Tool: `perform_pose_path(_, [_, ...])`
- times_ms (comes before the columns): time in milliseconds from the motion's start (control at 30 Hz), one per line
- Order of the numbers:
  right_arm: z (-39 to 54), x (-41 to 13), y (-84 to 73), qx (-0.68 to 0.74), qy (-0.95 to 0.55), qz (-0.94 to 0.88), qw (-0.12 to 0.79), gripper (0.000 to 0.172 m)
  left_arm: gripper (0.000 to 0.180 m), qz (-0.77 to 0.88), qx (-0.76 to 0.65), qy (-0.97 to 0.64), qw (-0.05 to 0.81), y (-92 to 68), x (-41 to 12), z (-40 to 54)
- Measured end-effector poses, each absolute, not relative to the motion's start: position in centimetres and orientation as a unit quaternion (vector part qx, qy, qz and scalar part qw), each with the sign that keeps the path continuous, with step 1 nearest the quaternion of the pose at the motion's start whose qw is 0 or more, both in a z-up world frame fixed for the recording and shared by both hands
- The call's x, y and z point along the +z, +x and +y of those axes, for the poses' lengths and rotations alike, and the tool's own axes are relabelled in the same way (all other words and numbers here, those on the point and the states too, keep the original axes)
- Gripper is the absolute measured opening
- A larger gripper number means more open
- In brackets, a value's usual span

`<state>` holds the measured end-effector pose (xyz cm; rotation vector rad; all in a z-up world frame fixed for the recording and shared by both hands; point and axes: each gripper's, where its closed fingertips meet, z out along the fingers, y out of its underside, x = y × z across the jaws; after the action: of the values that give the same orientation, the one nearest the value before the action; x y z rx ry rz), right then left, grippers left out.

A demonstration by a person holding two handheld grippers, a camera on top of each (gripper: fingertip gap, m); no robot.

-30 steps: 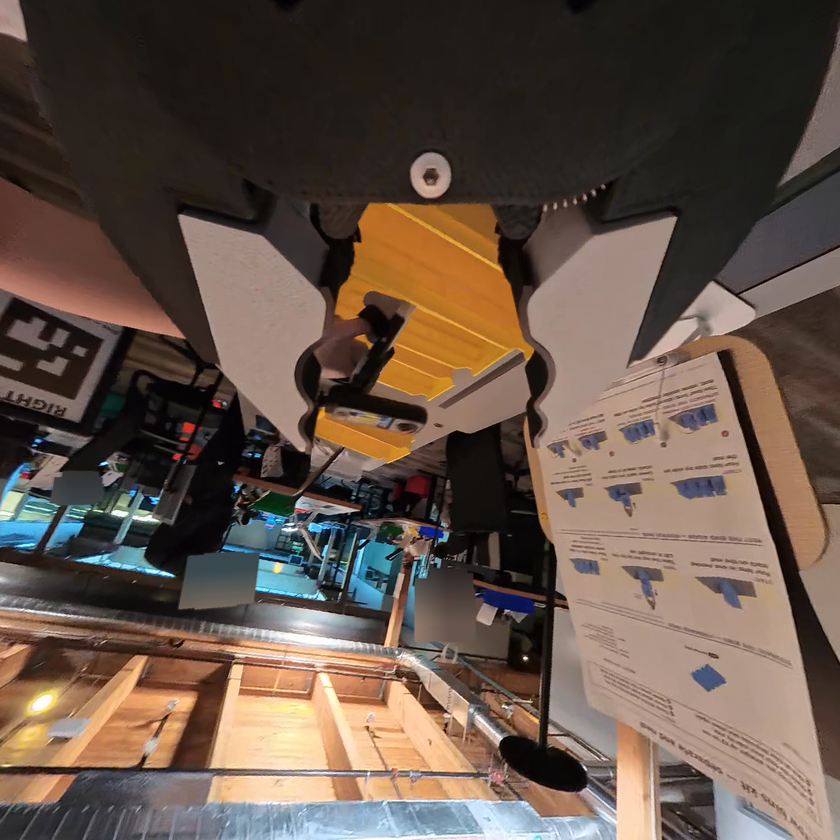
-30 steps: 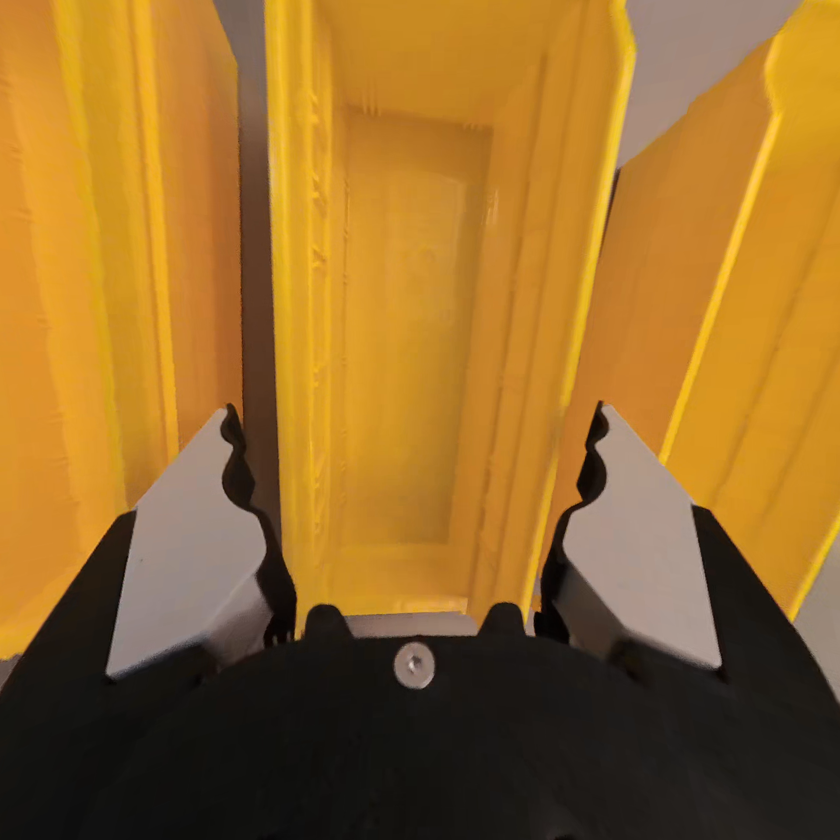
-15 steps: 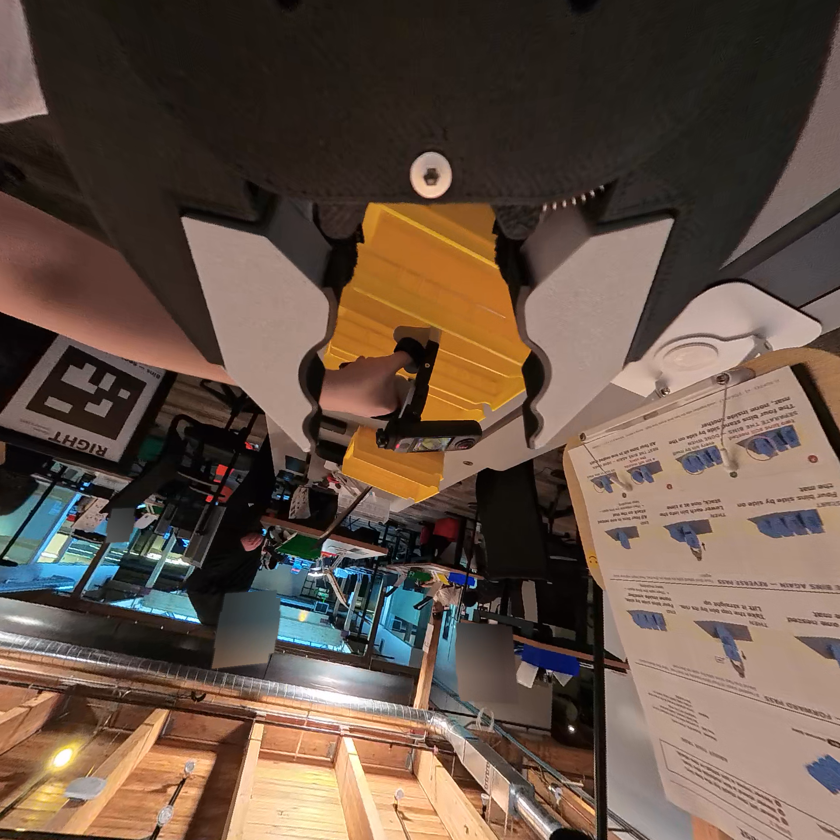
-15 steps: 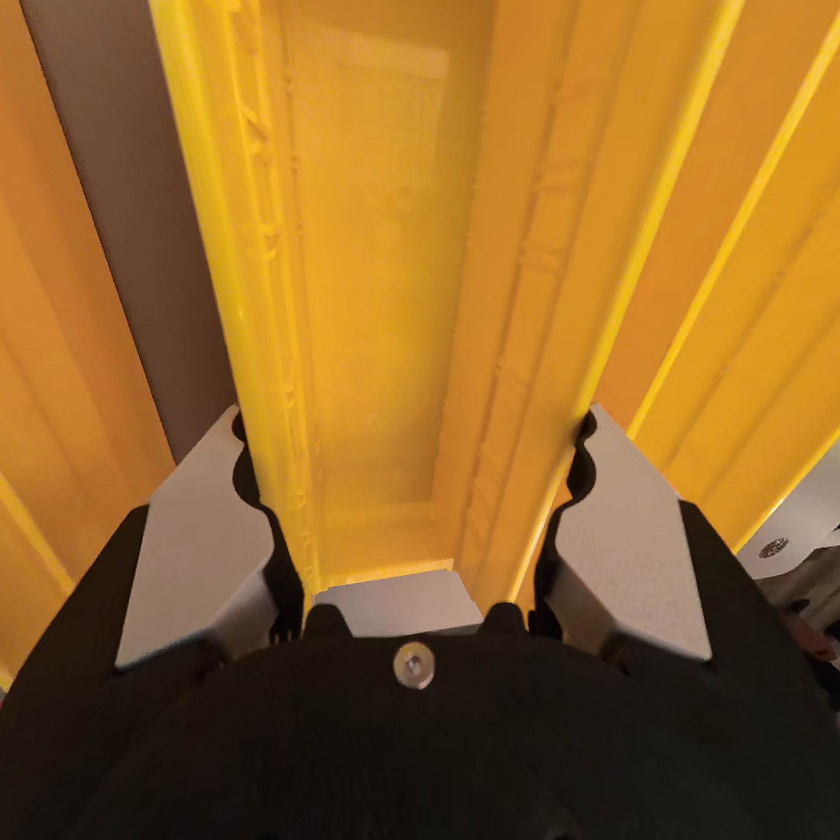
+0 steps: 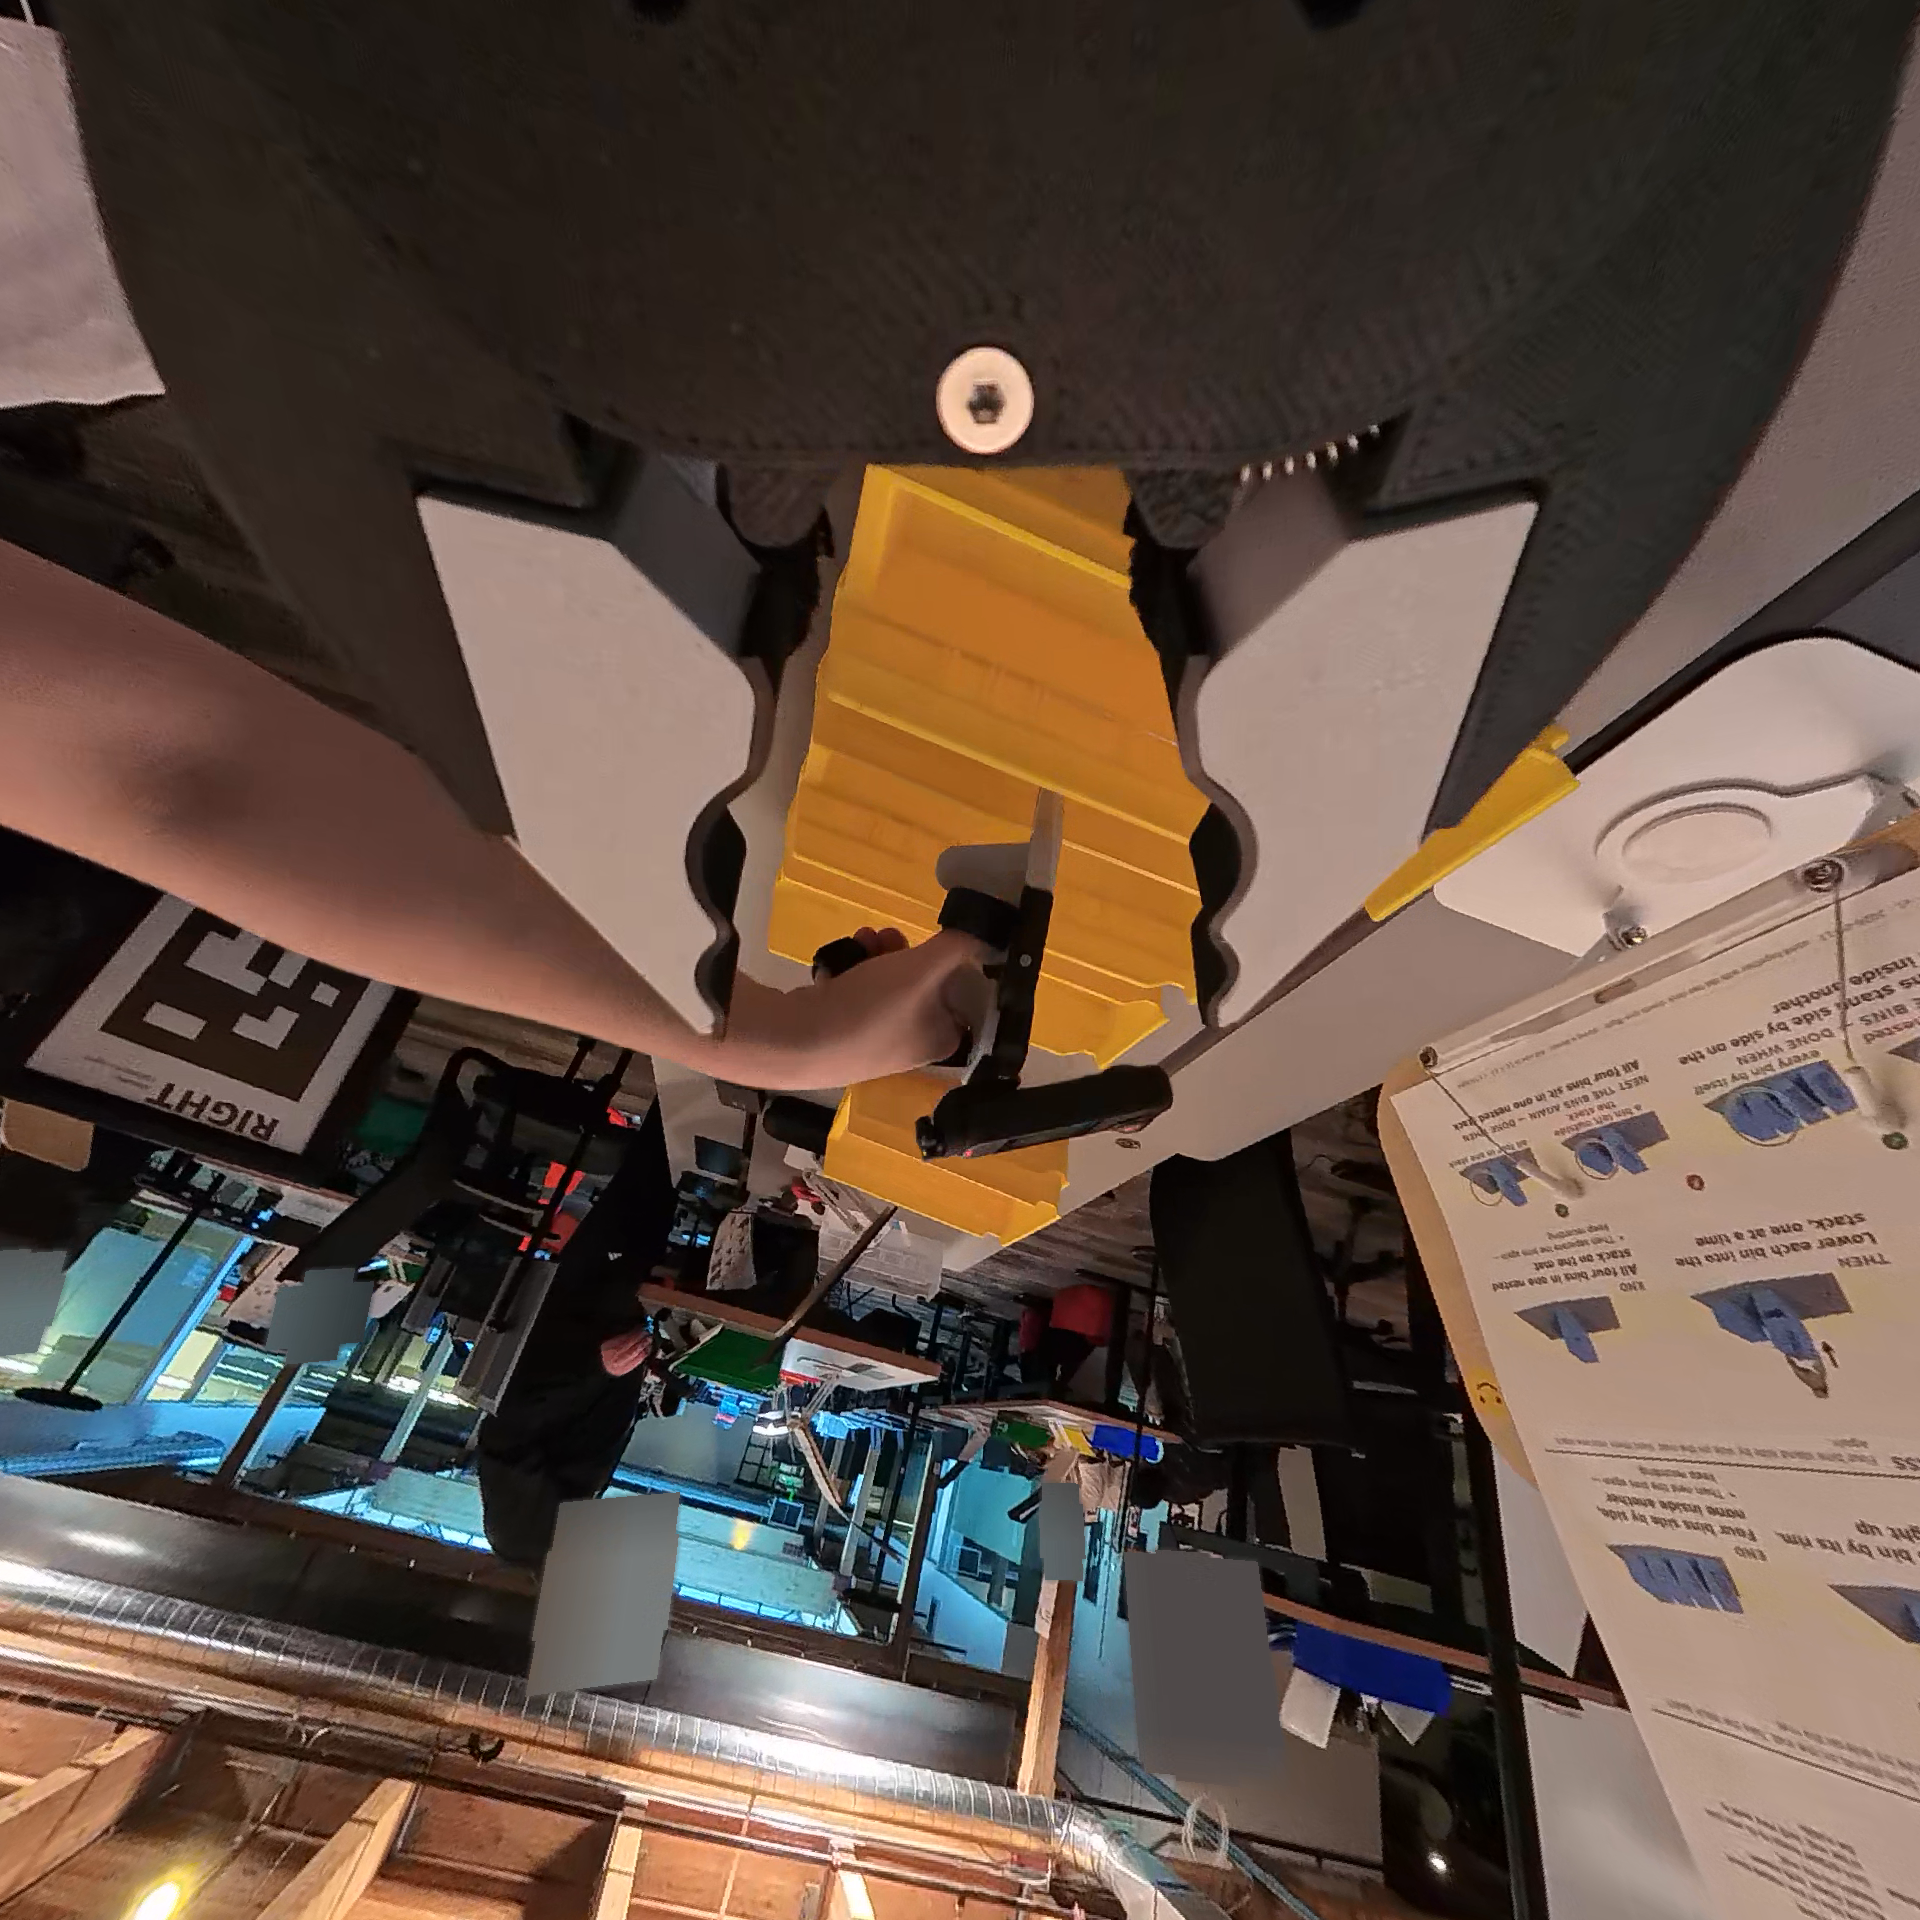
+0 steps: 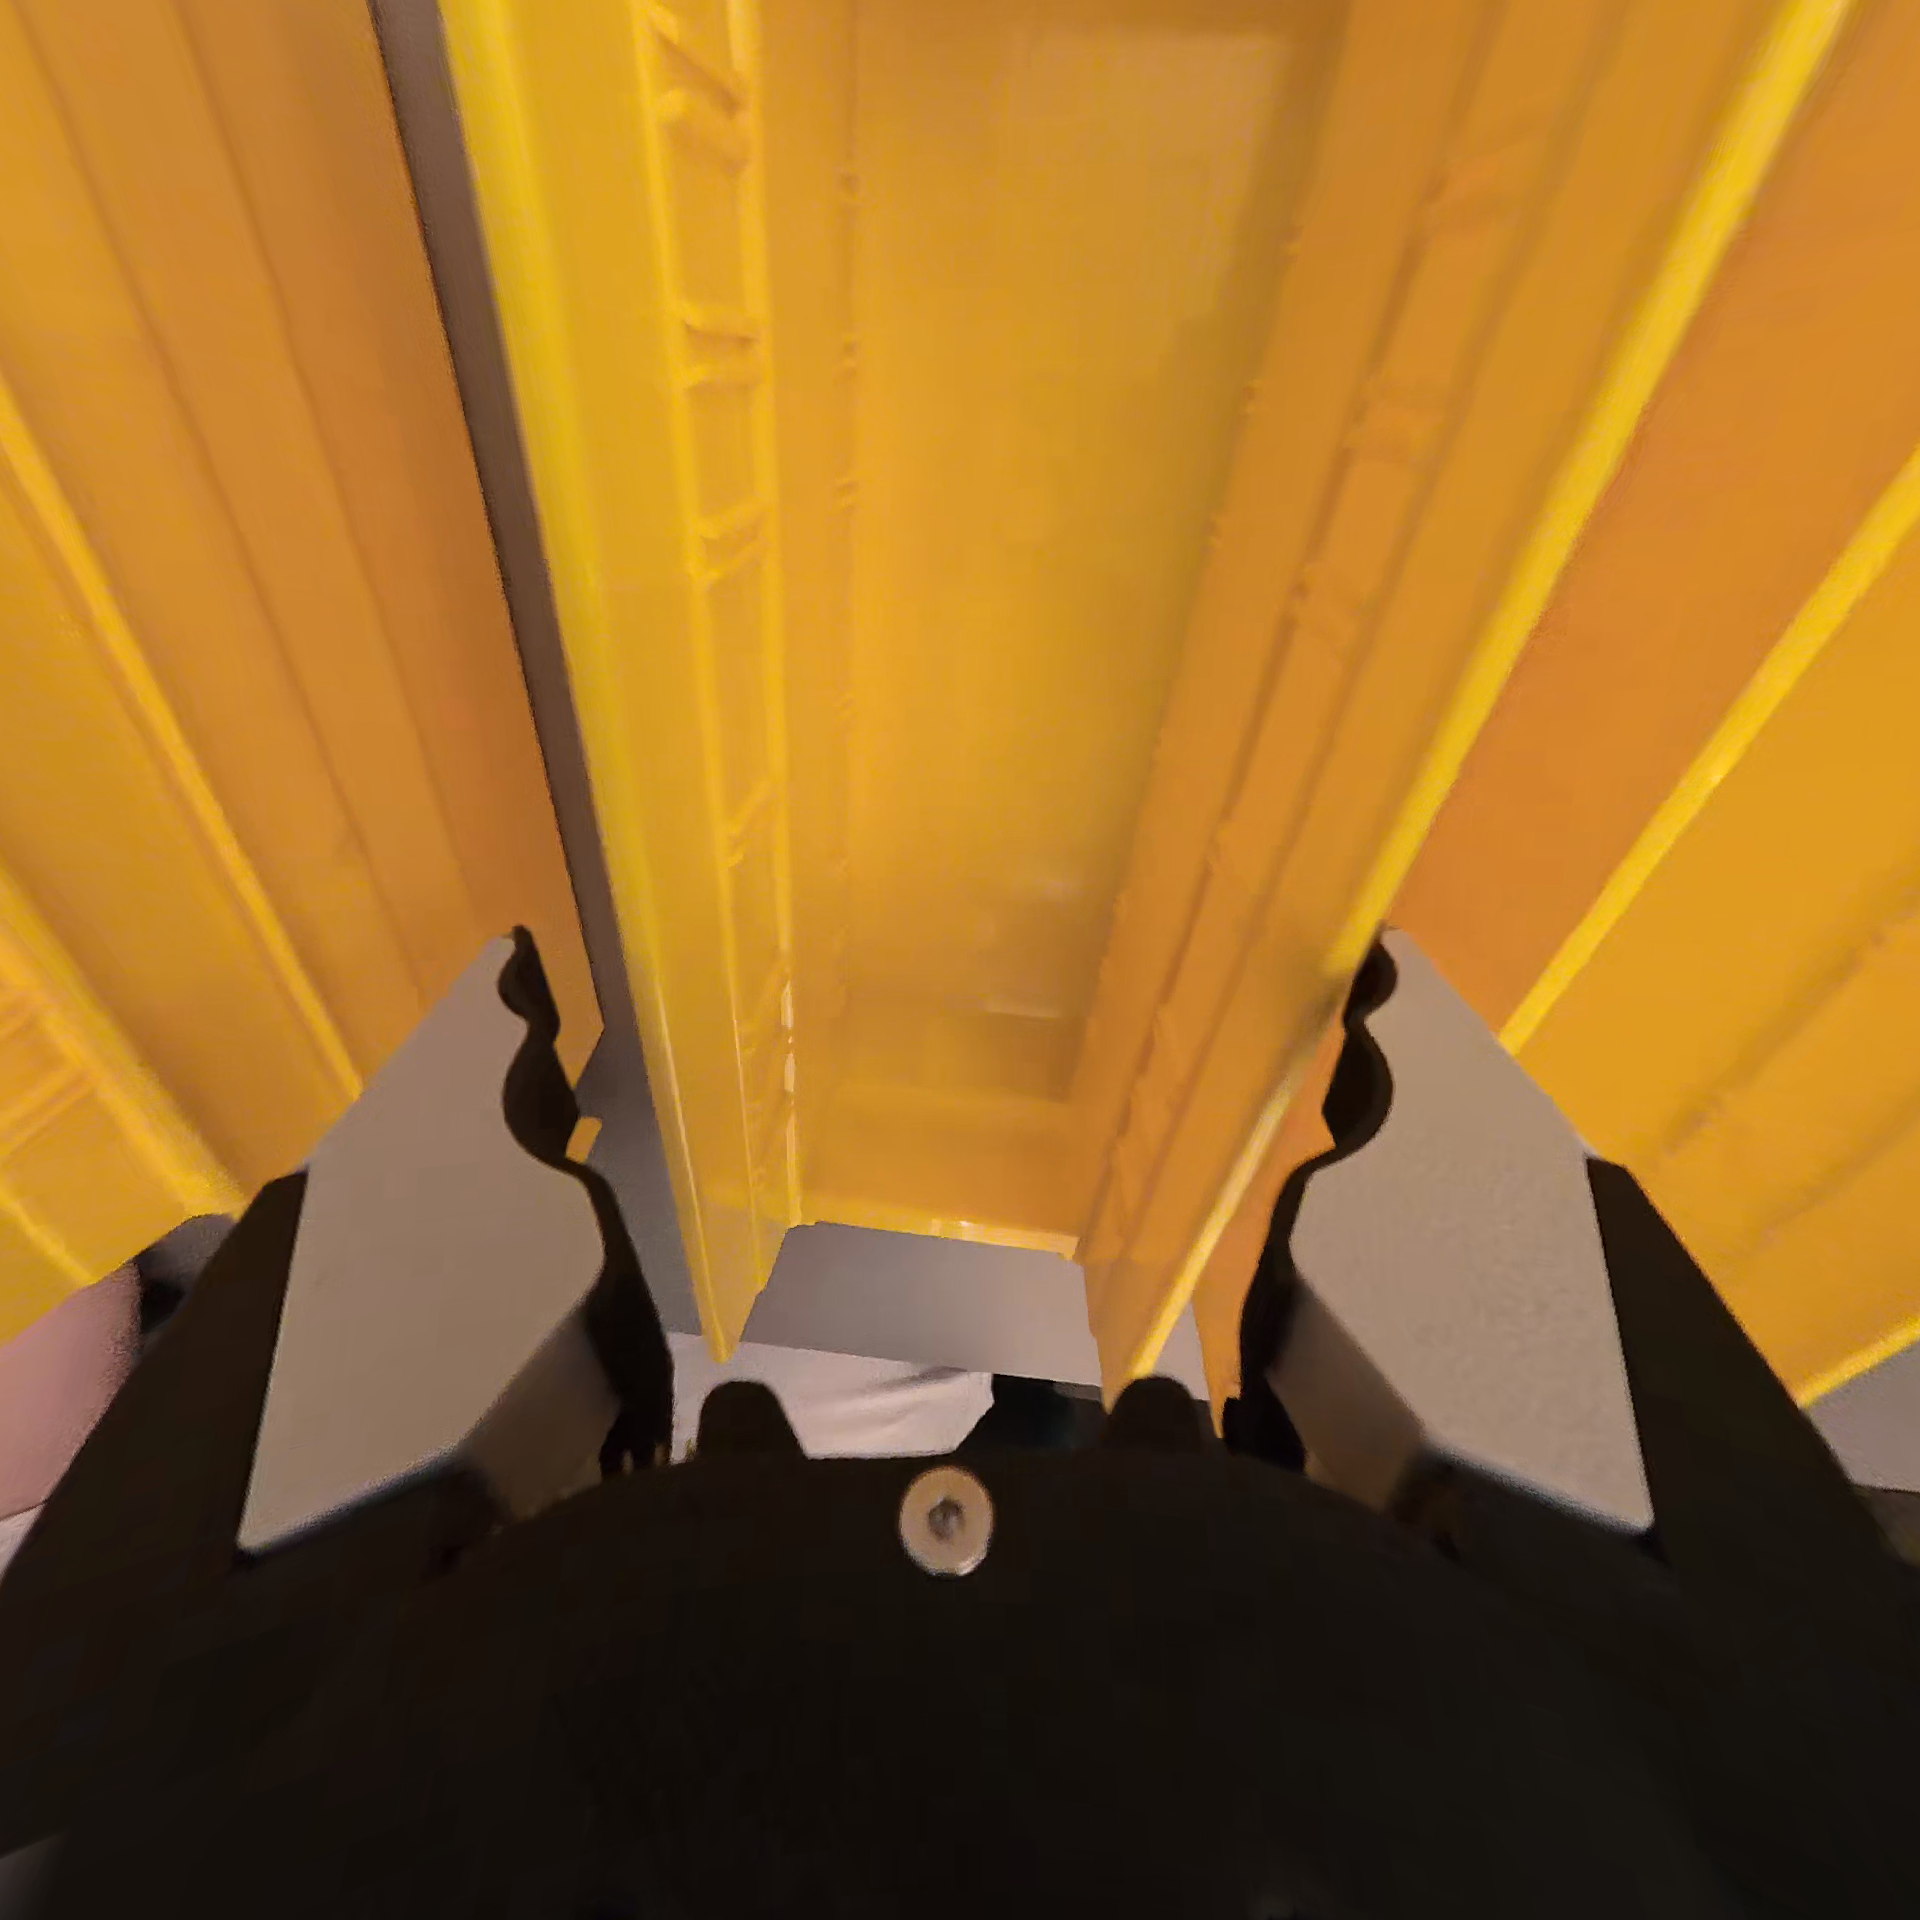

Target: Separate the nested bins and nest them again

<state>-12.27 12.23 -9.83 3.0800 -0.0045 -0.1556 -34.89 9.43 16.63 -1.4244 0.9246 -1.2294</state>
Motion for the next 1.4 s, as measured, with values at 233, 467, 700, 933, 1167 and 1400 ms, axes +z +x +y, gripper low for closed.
perform_pose_path(233, [12.4, -10.9, -11.8, -0.04, 0.999, -0.002, 0.025, 0.145, 0.088, 0.383, -0.508, -0.59, 0.497, -34.7, 16.5, 9.7])
perform_pose_path(467, [12.7, -11.4, -11.6, -0.008, 1.0, 0.0, 0.002, 0.144, 0.087, 0.38, -0.513, -0.59, 0.495, -34.8, 16.5, 9.8])
perform_pose_path(700, [12.9, -11.0, -11.7, -0.007, 1.0, -0.001, -0.017, 0.131, 0.087, 0.385, -0.513, -0.59, 0.491, -34.5, 16.4, 9.5])
perform_pose_path(933, [12.4, -10.8, -11.7, -0.02, 1.0, -0.008, -0.01, 0.131, 0.085, 0.384, -0.514, -0.593, 0.486, -34.3, 16.2, 9.6])
perform_pose_path(1167, [12.4, -10.5, -11.8, -0.016, 1.0, -0.002, -0.013, 0.114, 0.084, 0.382, -0.517, -0.593, 0.485, -34.3, 16.2, 9.6])
perform_pose_path(1400, [12.5, -10.3, -11.8, -0.027, 0.999, -0.009, -0.026, 0.111, 0.083, 0.382, -0.519, -0.593, 0.484, -34.3, 16.2, 9.6])
